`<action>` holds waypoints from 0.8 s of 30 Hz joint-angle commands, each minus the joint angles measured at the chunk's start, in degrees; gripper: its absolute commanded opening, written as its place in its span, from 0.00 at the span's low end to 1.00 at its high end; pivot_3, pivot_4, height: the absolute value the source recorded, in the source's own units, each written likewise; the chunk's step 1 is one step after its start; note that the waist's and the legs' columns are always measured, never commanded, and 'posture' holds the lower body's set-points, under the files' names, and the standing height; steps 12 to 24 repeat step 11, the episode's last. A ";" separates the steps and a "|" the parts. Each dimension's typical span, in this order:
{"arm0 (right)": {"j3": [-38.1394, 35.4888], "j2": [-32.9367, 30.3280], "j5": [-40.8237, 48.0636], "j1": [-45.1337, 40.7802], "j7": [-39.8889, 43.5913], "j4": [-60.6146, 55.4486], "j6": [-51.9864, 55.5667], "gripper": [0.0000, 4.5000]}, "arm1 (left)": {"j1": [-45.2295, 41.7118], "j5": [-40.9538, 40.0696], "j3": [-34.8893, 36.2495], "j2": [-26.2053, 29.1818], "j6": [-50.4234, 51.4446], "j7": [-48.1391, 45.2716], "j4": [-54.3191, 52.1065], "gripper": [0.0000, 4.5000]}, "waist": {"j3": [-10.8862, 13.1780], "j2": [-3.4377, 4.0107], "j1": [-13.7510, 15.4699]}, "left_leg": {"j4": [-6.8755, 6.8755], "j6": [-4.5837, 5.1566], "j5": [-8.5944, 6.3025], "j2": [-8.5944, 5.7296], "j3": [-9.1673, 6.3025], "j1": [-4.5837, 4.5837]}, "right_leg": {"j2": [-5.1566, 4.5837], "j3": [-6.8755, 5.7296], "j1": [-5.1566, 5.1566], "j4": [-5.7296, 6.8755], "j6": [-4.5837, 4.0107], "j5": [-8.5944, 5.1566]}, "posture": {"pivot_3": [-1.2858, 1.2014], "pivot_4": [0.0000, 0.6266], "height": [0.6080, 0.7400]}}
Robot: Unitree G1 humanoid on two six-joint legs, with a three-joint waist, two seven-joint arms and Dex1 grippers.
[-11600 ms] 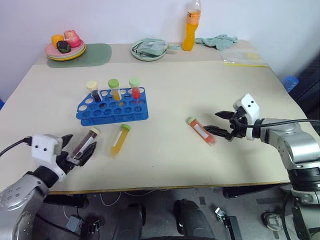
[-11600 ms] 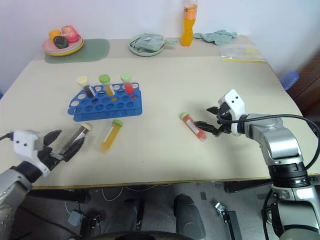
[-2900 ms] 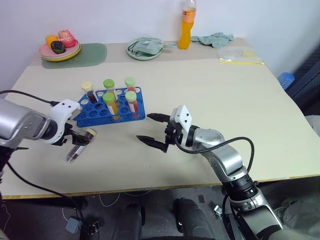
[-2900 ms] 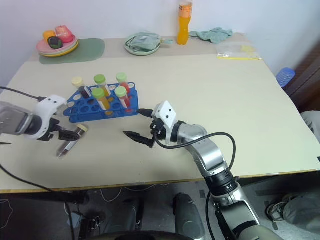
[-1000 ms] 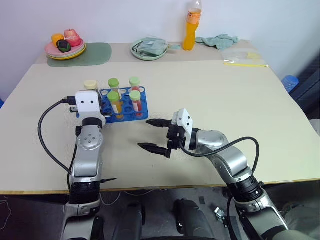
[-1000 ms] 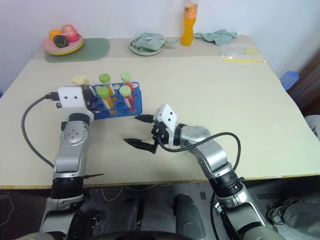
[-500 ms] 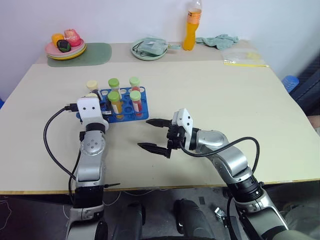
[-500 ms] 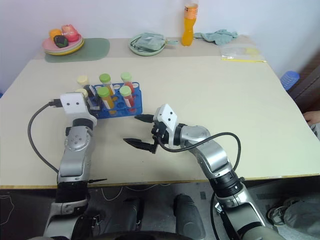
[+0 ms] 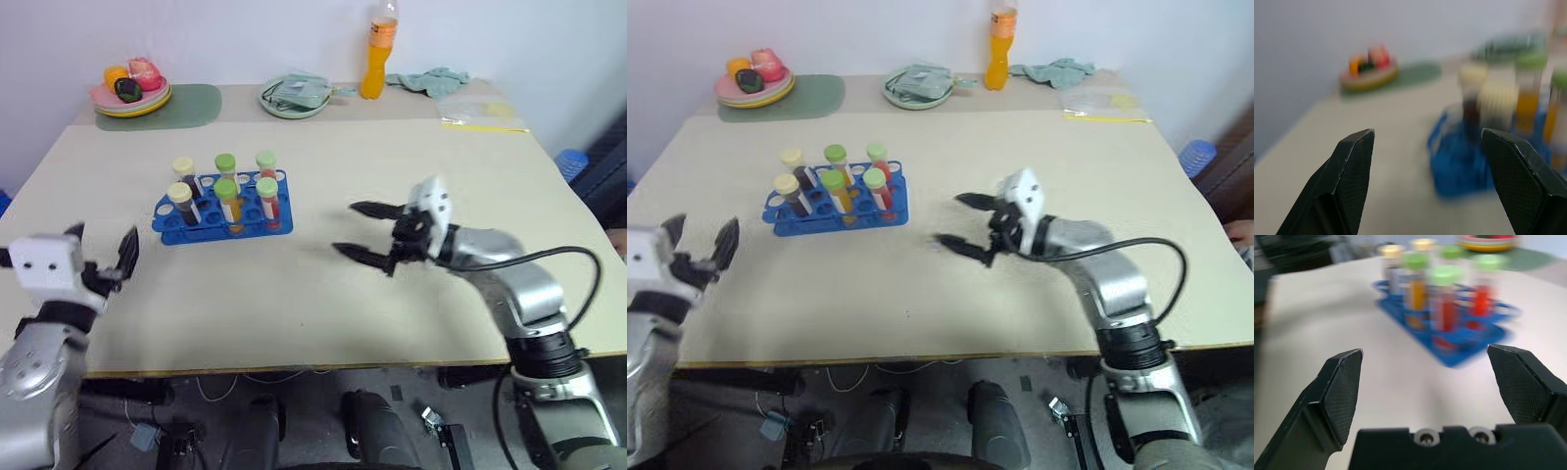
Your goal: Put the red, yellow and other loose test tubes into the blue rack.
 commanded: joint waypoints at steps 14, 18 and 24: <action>-2.99 -5.88 -3.01 3.57 2.75 6.71 -6.29 1.00 | 3.27 1.23 0.05 2.73 -1.56 -5.24 2.35 0.80 | 0.01 0.03 -0.44 | -0.05 0.02 -0.01 0.06 0.03 0.06 | 0.04 0.02 -0.01 0.04 0.06 0.03 | 0.52 0.24 1.00; -2.99 -5.88 -3.01 3.57 2.75 6.71 -6.29 1.00 | 3.27 1.23 0.05 2.73 -1.56 -5.24 2.35 0.80 | 0.01 0.03 -0.44 | -0.05 0.02 -0.01 0.06 0.03 0.06 | 0.04 0.02 -0.01 0.04 0.06 0.03 | 0.52 0.24 1.00; -2.99 -5.88 -3.01 3.57 2.75 6.71 -6.29 1.00 | 3.27 1.23 0.05 2.73 -1.56 -5.24 2.35 0.80 | 0.01 0.03 -0.44 | -0.05 0.02 -0.01 0.06 0.03 0.06 | 0.04 0.02 -0.01 0.04 0.06 0.03 | 0.52 0.24 1.00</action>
